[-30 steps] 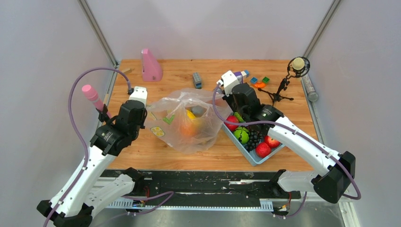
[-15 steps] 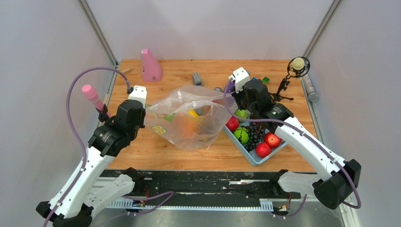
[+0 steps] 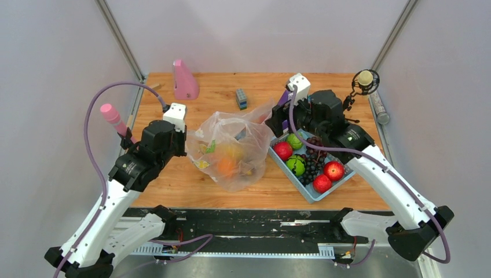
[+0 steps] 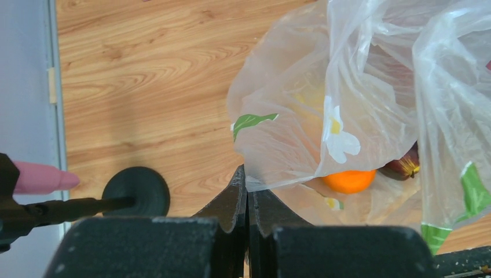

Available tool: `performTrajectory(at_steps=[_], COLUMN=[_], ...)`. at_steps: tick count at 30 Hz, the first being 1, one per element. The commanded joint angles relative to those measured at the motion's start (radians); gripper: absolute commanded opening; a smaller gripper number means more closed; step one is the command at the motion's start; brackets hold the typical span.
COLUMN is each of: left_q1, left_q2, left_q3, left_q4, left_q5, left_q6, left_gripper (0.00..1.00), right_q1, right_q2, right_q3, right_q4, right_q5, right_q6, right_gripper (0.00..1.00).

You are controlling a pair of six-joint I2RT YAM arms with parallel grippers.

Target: Untie the knot of the plastic bag and take out the fruit

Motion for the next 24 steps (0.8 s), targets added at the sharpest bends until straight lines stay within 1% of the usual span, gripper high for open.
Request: performTrajectory(at_steps=[1, 3, 6, 10, 13, 18, 21, 24], left_q1=[0.005, 0.004, 0.004, 0.004, 0.004, 0.005, 0.005, 0.004], left_q2=[-0.014, -0.019, -0.027, -0.033, -0.039, -0.042, -0.043, -0.044], left_q3=[-0.025, -0.036, -0.045, -0.054, -0.062, -0.069, -0.073, -0.076], left_q4=[0.069, 0.079, 0.09, 0.103, 0.107, 0.113, 0.116, 0.119], left_q5=[0.055, 0.056, 0.058, 0.057, 0.053, 0.052, 0.05, 0.049], left_q6=[-0.027, -0.03, -0.036, -0.039, -0.038, -0.037, -0.037, -0.037], left_gripper=[0.0, 0.0, 0.0, 0.0, 0.0, 0.0, 0.0, 0.0], right_q1=[0.007, 0.008, 0.009, 0.009, 0.012, 0.034, 0.049, 0.066], right_q2=[-0.031, -0.001, 0.076, 0.211, 0.296, 0.399, 0.436, 0.463], right_q3=[0.107, 0.14, 0.196, 0.301, 0.356, 0.391, 0.397, 0.396], right_q4=[0.027, 0.033, 0.036, -0.03, -0.063, -0.065, -0.066, -0.065], right_q5=[-0.105, -0.157, -0.175, -0.215, -0.257, -0.313, -0.344, -0.34], right_q6=[0.112, 0.151, 0.212, 0.24, 0.212, 0.098, 0.058, 0.032], right_gripper=[0.79, 0.77, 0.77, 0.78, 0.77, 0.77, 0.75, 0.72])
